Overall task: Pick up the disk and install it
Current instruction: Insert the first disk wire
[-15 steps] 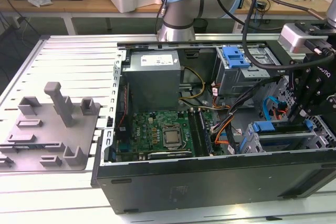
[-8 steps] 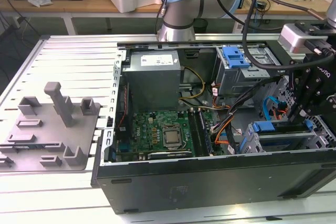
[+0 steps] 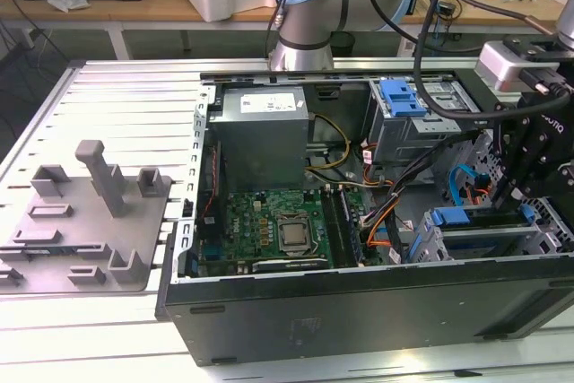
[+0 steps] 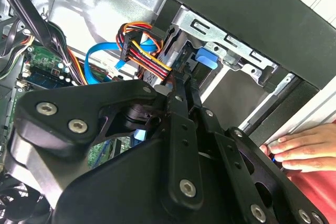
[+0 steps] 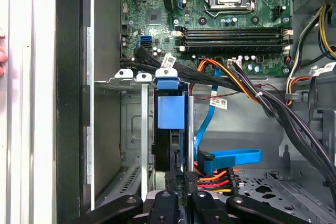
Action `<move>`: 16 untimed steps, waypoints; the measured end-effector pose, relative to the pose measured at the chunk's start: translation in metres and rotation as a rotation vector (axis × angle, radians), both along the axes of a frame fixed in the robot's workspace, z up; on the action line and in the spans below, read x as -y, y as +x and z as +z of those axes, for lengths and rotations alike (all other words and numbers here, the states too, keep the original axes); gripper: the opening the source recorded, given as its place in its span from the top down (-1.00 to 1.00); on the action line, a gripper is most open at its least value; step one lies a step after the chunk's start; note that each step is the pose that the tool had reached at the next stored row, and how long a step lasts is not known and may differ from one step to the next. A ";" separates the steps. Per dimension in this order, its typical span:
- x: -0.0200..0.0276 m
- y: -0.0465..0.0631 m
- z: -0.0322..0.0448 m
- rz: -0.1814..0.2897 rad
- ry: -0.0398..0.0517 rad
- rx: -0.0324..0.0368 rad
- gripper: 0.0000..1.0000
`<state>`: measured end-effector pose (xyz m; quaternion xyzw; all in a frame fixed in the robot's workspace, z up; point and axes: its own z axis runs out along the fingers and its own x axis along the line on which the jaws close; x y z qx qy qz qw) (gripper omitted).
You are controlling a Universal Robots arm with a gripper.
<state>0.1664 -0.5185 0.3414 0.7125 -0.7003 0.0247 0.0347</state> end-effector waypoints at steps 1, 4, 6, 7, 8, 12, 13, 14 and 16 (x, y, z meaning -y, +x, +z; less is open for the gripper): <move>0.0000 0.000 -0.0002 0.000 0.0001 0.0000 0.67; 0.0000 0.000 -0.0010 0.000 0.0002 0.0000 0.67; 0.0000 0.000 -0.0014 0.000 0.0001 -0.0001 0.67; 0.0000 0.000 -0.0022 0.000 0.0004 -0.0001 0.67; 0.0000 0.000 -0.0026 0.000 0.0002 0.0000 0.67; 0.0000 0.000 -0.0041 0.000 -0.0001 0.0000 0.67; 0.0000 0.000 -0.0047 0.000 0.0001 0.0000 0.67; 0.0000 0.000 -0.0051 0.000 -0.0001 0.0000 0.67; 0.0000 0.000 -0.0053 0.000 -0.0002 -0.0001 0.67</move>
